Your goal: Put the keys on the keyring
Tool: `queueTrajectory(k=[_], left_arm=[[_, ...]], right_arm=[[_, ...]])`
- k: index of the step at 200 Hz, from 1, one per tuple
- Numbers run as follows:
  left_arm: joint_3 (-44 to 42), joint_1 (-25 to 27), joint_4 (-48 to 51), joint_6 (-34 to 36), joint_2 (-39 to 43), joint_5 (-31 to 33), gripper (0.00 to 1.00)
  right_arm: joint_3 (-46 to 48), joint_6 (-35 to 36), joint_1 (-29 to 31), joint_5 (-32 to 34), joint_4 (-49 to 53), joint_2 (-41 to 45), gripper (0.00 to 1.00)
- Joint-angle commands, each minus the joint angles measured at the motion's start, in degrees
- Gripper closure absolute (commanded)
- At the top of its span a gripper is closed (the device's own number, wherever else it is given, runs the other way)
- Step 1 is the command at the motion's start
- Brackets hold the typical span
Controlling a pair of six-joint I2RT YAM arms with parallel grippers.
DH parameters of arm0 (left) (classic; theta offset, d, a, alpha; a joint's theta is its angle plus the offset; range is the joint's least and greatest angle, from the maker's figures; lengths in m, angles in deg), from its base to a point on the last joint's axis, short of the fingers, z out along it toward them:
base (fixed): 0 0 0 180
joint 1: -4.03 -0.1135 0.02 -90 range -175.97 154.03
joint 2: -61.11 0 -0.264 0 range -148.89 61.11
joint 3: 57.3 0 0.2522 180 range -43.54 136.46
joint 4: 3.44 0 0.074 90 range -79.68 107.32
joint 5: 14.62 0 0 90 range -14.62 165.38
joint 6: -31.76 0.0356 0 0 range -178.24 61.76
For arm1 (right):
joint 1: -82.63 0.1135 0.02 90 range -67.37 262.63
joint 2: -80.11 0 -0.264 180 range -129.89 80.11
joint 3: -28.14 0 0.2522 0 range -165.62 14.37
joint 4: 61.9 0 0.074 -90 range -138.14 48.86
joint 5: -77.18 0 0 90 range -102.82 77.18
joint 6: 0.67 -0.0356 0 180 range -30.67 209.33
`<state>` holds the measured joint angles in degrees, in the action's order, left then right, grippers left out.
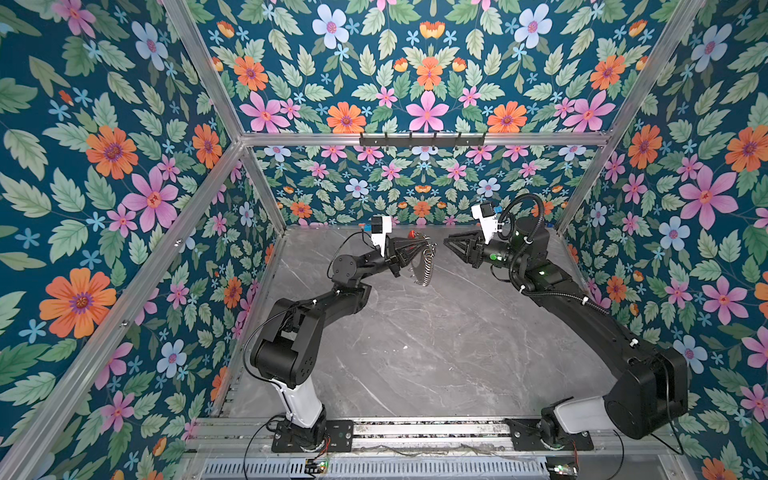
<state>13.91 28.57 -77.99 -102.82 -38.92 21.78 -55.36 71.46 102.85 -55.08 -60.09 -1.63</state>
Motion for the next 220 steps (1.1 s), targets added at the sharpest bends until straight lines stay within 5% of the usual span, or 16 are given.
queueTrajectory(k=[1,81,162,220], left_arm=[[-0.06,0.14,-2.04,-1.72,0.86,3.30,1.00],[0.79,1.04,2.80,-1.80,1.15,5.31,1.00],[1.08,1.04,3.23,-1.89,1.66,5.51,1.00],[1.54,1.66,3.15,-2.06,1.42,6.50,1.00]], right_arm=[[-1.45,-4.66,0.09,-6.47,-6.14,-1.17,0.65],[-6.67,1.47,3.24,-5.30,0.61,-3.31,0.67],[-6.08,2.05,3.49,-4.11,0.52,-3.41,0.97],[-6.18,2.14,4.70,-4.23,0.37,-4.29,1.00]])
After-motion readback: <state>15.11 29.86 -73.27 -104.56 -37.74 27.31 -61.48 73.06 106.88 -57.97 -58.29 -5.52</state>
